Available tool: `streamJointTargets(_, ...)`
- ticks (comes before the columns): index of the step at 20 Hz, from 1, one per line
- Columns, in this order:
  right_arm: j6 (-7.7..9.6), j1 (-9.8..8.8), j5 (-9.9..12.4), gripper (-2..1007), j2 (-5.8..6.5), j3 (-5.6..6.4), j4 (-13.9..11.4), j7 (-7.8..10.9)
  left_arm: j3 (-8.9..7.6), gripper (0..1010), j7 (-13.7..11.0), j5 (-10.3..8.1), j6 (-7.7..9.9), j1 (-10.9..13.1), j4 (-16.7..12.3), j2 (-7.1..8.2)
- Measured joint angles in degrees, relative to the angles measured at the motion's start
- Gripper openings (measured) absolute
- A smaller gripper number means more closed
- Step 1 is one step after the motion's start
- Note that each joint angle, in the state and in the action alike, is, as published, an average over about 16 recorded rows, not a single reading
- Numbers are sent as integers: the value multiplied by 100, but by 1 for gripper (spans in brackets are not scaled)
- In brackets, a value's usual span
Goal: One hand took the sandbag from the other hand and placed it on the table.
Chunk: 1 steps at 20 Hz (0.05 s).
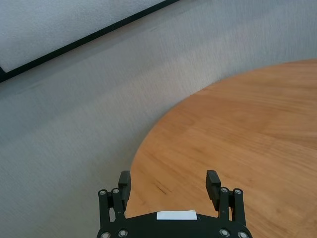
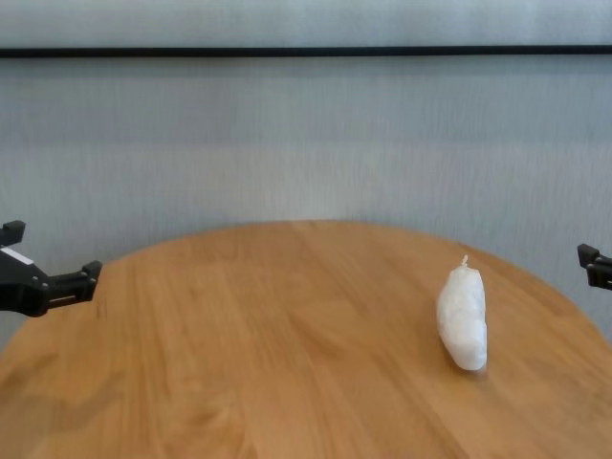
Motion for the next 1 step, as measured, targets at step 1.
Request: streamJointTargets(1,2,1,1,1002,0,0,1,0,0,1000,0,0,1,0,0,-1)
